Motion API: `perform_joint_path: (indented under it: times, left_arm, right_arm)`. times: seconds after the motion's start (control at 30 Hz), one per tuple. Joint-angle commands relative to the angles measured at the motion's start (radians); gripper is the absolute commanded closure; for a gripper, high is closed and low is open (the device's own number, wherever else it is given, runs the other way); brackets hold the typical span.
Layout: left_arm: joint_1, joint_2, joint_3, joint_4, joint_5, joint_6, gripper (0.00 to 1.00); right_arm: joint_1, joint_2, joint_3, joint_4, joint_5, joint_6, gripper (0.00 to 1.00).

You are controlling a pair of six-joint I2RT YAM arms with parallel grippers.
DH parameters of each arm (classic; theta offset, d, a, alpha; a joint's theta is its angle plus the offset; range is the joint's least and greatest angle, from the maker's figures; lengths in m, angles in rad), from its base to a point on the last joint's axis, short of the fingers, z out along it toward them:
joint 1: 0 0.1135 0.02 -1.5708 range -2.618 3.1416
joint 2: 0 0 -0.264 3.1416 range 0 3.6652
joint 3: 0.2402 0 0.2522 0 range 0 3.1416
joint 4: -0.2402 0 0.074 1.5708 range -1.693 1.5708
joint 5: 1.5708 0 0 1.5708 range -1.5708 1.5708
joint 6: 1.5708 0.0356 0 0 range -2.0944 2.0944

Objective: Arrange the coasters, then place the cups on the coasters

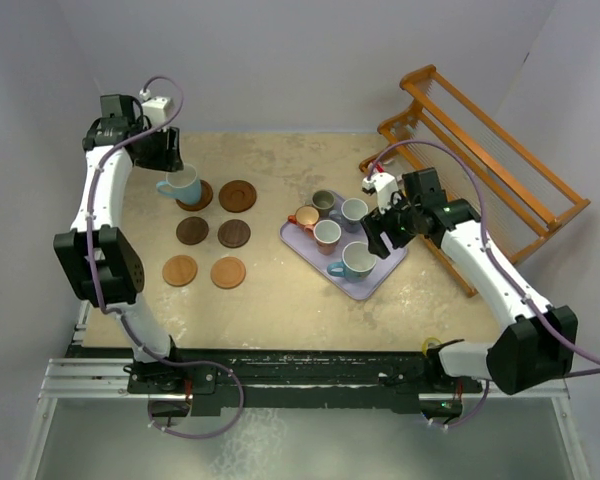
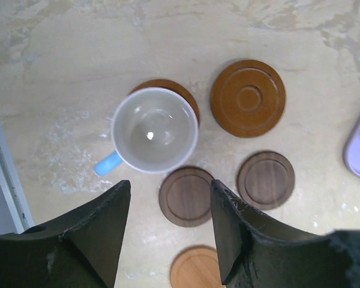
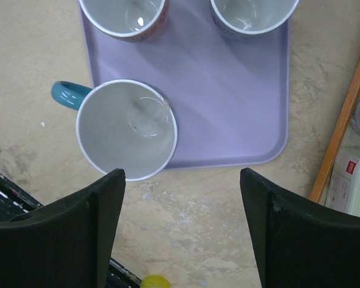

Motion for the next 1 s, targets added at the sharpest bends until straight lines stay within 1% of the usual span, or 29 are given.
perform_joint_path:
  times: [0.0, 0.2, 0.3, 0.47, 0.57, 0.8, 0.97]
  left_arm:
    - [0.003, -0.145, -0.094, 0.09, 0.106, -0.043, 0.46]
    - [-0.007, -0.279, -0.266, 0.168, 0.17, -0.081, 0.43]
    - [-0.017, -0.349, -0.345, 0.218, 0.177, -0.089, 0.41]
    - [-0.038, -0.435, -0.46, 0.287, 0.171, -0.091, 0.37]
    - [-0.06, -0.469, -0.506, 0.317, 0.16, -0.09, 0.36]
    - [-0.111, -0.525, -0.585, 0.4, 0.143, -0.1, 0.35]
    - [-0.154, -0.537, -0.621, 0.453, 0.141, -0.094, 0.33]
  right_arm:
    - [-0.004, 0.038, 0.002, 0.014, 0.047, 0.028, 0.23]
    - [-0.002, 0.108, 0.012, 0.03, 0.048, 0.07, 0.3]
    - [-0.002, 0.134, 0.011, 0.035, 0.029, 0.089, 0.34]
    - [-0.002, 0.171, 0.005, 0.039, 0.005, 0.115, 0.44]
    - [-0.001, 0.189, 0.005, 0.042, -0.011, 0.13, 0.51]
    - [0.005, 0.229, -0.009, 0.058, -0.026, 0.164, 0.63]
    - [0.011, 0.249, -0.009, 0.063, -0.048, 0.181, 0.71]
